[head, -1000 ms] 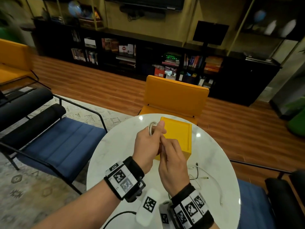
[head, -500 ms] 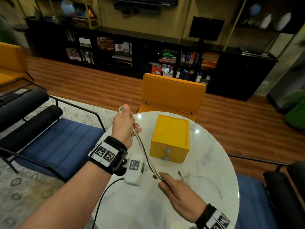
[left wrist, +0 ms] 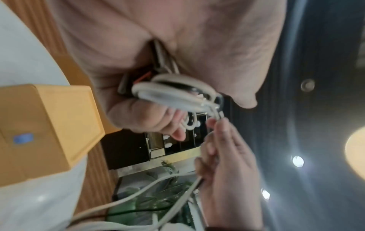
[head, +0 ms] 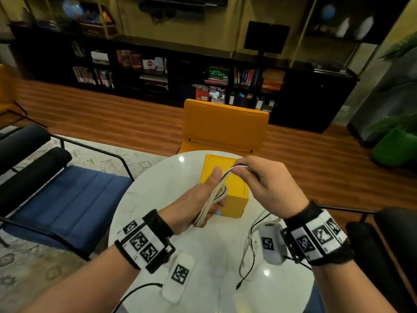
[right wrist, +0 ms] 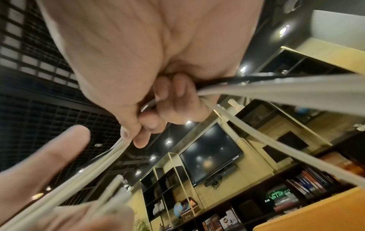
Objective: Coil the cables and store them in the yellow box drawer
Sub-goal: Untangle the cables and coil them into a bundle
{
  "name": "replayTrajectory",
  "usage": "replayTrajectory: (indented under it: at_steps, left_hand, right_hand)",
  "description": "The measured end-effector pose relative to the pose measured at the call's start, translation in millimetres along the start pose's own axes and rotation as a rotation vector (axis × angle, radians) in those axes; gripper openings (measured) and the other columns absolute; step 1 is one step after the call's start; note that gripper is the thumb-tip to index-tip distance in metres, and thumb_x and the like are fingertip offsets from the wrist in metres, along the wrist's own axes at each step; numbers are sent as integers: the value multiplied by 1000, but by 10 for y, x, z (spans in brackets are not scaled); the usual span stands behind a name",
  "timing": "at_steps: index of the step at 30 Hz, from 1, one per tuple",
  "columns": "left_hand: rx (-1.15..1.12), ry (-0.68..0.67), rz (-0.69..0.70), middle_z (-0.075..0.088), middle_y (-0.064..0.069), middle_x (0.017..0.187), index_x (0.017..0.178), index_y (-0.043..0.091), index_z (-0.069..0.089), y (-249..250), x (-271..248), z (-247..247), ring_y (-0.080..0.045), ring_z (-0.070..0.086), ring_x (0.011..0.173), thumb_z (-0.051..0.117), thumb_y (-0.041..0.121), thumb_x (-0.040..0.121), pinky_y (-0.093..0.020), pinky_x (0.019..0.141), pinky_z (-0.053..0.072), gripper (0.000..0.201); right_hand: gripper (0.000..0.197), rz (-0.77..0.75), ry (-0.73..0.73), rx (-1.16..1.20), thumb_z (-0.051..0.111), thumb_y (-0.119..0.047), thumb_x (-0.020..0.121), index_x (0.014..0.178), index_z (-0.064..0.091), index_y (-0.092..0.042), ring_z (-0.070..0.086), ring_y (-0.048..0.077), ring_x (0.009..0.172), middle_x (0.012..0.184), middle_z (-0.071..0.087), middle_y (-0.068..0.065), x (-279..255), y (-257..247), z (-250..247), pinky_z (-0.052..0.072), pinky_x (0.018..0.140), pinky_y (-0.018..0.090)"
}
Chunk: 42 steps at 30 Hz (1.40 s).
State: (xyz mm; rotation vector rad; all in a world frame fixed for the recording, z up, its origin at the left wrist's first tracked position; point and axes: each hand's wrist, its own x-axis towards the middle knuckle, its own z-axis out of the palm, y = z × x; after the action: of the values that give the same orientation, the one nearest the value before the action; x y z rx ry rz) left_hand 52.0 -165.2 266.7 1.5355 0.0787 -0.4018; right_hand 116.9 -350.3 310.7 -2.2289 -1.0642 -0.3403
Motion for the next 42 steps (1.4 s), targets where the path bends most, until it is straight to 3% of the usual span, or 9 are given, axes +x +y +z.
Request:
replayTrajectory:
  at_steps: [5,13,19,24,27,31,35,38,42]
  left_hand:
    - [197,59,248,34,9,59,71,20,41,38,-62,2,-12,29,50,62,38,97,-24,45,30,38]
    - [127,357,411,50,-7,56,92,15,63,-53,39,165,-10,46,48,42,47,103,-21,48,40,40]
    - [-56,500,422,44,2,51,101,-3,68,-101,193,199,-12,42,46,60,57,89,-25,46,39,62]
    - [-212,586,296,67,8,63,89,12,76,-93,335,210,-11,58,57,58,51,95,-30,54,47,44]
    - [-229,644,255,57,4,63,79,13,69,-45,404,126,-15,52,63,53,55,96,-35,62,44,48]
    - [-375,665,212,69,-3,74,81,14,61,-11,484,-100,-23,68,74,51,52,99,-45,82,54,43]
    - [-578,629,96,49,1,62,86,11,57,-14,512,-245,-15,49,46,55,48,98,-36,58,57,39]
    - [-388,708,66,45,-1,68,84,11,57,-44,573,-392,-16,40,46,57,49,97,-30,47,41,40]
    - [206,527,61,46,-1,67,80,12,56,-203,540,-332,-16,41,49,54,57,95,-29,49,40,48]
  right_hand:
    - [12,97,166,115,65,-31,96,99,66,-19,64,9,69,82,70,-11,16,-9,83,47,58,25]
    - [9,290,513,342,69,-30,93,86,64,-25,61,15,67,81,69,-7,-159,-131,571,48,57,33]
    - [24,228,366,298,57,-8,98,117,69,-15,60,12,87,98,59,0,-352,-134,868,44,72,15]
    - [53,202,153,278,44,-8,100,151,38,-23,51,4,98,115,48,0,-419,-120,970,41,79,7]
    - [56,291,-30,289,38,-14,105,157,20,-27,51,12,99,114,54,2,-561,-63,1127,45,88,24]
    - [37,337,-263,318,32,-32,107,144,34,-35,43,9,57,66,46,-13,-897,19,1256,36,60,33]
    - [40,278,-451,169,29,-40,106,144,32,-29,52,19,68,79,57,-6,-1032,20,1079,38,61,36]
    - [38,145,-525,96,32,-40,105,142,30,-34,58,29,102,124,62,-2,-1080,-80,811,48,81,41]
    - [33,39,-337,87,33,-41,104,127,51,-27,62,21,96,111,66,-2,-869,-45,409,51,80,40]
